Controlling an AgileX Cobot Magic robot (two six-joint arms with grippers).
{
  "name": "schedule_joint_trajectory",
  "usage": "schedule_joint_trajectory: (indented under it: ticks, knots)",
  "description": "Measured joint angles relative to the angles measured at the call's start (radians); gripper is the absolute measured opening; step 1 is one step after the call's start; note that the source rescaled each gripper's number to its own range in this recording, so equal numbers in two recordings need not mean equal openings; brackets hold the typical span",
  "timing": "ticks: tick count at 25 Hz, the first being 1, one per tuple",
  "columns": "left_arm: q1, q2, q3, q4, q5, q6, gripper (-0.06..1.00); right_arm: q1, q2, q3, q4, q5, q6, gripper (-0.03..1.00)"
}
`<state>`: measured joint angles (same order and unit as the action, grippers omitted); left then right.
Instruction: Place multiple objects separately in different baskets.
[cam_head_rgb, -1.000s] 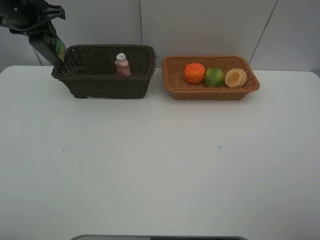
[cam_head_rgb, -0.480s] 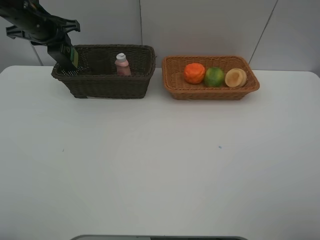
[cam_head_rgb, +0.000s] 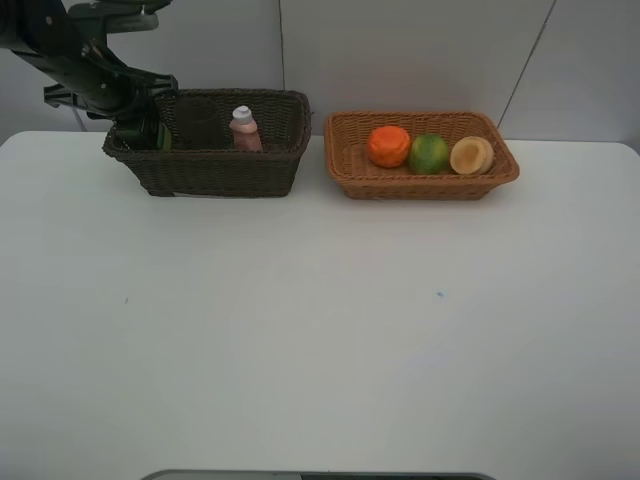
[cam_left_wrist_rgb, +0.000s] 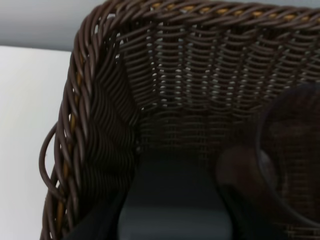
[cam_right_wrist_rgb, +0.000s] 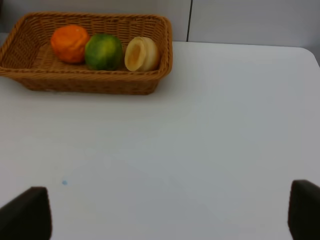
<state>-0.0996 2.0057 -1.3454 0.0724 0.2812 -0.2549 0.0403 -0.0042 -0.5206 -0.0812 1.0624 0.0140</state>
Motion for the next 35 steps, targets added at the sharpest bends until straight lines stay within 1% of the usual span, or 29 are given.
schedule_joint_trajectory:
  ticks: [11, 12, 14, 15, 17, 18, 22, 28, 31, 35]
  knots:
    - [0.000, 0.014, 0.000, 0.000, -0.008, 0.012, 0.45, 0.000, 0.000, 0.000, 0.000, 0.000, 0.000, 1.00]
    - [0.000, 0.014, 0.000, 0.000, -0.009, 0.018, 0.50, 0.000, 0.000, 0.000, 0.000, 0.000, 0.000, 1.00]
    - [0.000, 0.011, 0.000, 0.000, -0.024, 0.024, 0.72, 0.000, 0.000, 0.000, 0.000, 0.000, 0.000, 1.00]
    - [0.000, 0.007, 0.000, 0.000, -0.025, 0.025, 0.80, 0.000, 0.000, 0.000, 0.000, 0.000, 0.000, 1.00]
    - [0.000, -0.003, 0.000, 0.000, -0.025, 0.027, 0.91, 0.000, 0.000, 0.000, 0.000, 0.000, 0.000, 1.00]
    - [0.000, -0.012, 0.000, 0.000, -0.025, 0.027, 0.93, 0.000, 0.000, 0.000, 0.000, 0.000, 0.000, 1.00]
    - [0.000, -0.058, 0.000, 0.000, -0.020, 0.027, 0.95, 0.000, 0.000, 0.000, 0.000, 0.000, 0.000, 1.00]
    - [0.000, -0.159, 0.004, 0.000, 0.056, 0.027, 0.95, 0.000, 0.000, 0.000, 0.000, 0.000, 0.000, 1.00]
    - [0.000, -0.239, 0.052, 0.000, 0.065, 0.037, 0.95, 0.000, 0.000, 0.000, 0.000, 0.000, 0.000, 1.00]
    - [0.000, -0.377, 0.143, 0.000, 0.091, 0.085, 0.95, 0.000, 0.000, 0.000, 0.000, 0.000, 0.000, 1.00]
